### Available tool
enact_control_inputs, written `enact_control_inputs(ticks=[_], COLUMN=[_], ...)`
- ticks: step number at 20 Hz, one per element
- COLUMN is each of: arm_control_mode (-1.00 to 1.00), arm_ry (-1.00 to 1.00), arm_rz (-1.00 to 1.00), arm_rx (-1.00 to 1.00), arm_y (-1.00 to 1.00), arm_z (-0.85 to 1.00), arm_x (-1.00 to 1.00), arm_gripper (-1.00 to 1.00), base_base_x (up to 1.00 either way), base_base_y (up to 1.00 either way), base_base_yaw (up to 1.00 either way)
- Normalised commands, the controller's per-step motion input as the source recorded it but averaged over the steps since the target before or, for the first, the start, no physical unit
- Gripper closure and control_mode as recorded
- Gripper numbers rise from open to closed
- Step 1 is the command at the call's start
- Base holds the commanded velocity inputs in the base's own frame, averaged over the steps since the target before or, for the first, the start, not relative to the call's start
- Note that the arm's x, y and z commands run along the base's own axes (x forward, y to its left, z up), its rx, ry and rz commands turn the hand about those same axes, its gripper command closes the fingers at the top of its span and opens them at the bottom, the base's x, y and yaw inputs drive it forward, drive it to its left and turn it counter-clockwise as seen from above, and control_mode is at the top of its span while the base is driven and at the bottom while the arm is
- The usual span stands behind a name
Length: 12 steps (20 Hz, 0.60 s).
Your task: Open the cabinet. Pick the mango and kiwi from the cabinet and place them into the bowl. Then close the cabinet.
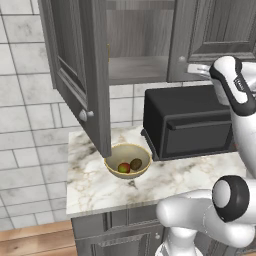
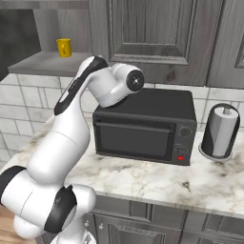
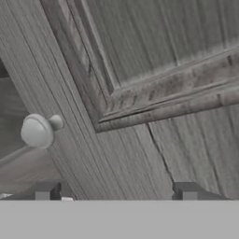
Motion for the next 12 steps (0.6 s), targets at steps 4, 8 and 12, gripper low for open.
enact_control_inputs(ticks=[4, 8, 12], arm_control_mode=[-1.0, -1.0, -1.0], arm_ry=[0.03, 0.02, 0.0], arm_rz=[-0.03, -0.02, -0.01], arm_rx=[0.0, 0.0, 0.0], arm_y=[0.0, 0.0, 0.0], arm_z=[0.0, 0.0, 0.0], arm_x=[0.39, 0.39, 0.15], arm_gripper=[-1.0, -1.0, -1.0], base_base_x=[0.0, 0.0, 0.0], base_base_y=[0.0, 0.0, 0.0], base_base_yaw=[0.0, 0.0, 0.0])
